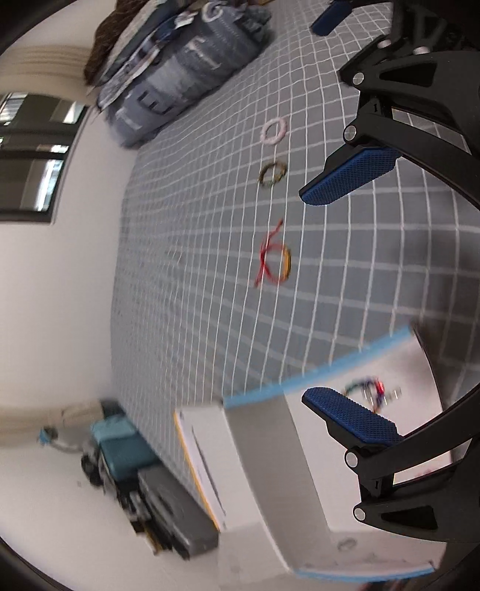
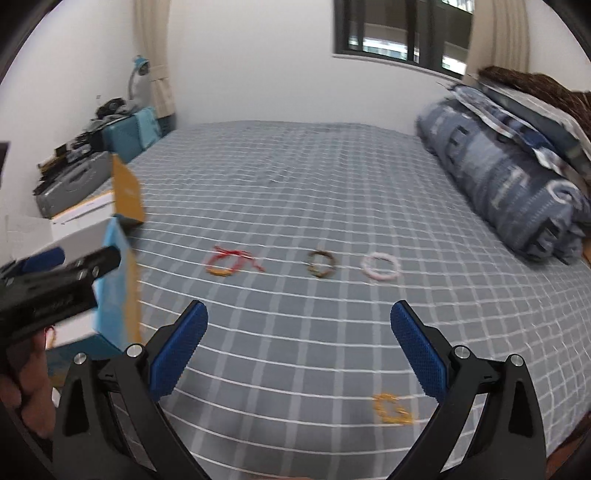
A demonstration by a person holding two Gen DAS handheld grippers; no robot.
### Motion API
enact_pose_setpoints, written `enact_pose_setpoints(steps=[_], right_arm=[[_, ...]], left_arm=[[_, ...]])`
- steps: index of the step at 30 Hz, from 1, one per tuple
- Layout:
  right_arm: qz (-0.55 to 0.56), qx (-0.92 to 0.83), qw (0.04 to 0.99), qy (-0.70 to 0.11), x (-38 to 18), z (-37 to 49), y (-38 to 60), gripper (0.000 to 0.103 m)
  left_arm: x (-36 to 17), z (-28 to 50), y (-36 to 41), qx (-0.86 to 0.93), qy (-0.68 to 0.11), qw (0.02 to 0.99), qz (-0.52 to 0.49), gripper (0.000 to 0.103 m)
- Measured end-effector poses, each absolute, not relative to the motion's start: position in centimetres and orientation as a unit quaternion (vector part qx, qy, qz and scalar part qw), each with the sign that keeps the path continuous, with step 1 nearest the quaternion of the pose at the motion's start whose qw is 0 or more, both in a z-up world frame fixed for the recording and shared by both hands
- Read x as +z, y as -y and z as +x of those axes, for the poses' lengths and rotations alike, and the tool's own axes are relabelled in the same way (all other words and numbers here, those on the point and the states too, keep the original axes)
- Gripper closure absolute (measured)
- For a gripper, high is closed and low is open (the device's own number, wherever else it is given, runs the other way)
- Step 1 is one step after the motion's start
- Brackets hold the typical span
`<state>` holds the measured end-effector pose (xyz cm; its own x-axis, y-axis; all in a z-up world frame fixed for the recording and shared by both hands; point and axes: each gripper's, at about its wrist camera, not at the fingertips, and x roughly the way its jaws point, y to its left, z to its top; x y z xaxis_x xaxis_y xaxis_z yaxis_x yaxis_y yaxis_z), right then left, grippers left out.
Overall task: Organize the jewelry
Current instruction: 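Move both tools away from the box over the remaining bracelets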
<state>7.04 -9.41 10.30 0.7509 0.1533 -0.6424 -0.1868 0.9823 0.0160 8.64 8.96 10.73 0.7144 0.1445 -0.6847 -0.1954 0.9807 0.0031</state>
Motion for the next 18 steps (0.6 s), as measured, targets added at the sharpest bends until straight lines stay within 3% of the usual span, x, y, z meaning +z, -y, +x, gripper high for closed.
enact_pose_setpoints(steps=[10, 18], right_arm=[[0.003, 0.045, 0.907, -0.418, 4.4, 8.6, 19.3, 0.008], [0.01, 0.071, 0.873, -0.483, -0.2, 9.5, 21.4, 0.008]], left_arm=[[3.8, 18.6, -6.6, 0.068, -0.435, 0.898, -0.02, 0.006], [-1.8, 24.6, -7.6, 0.102, -0.467, 0.877, -0.046, 0.006]])
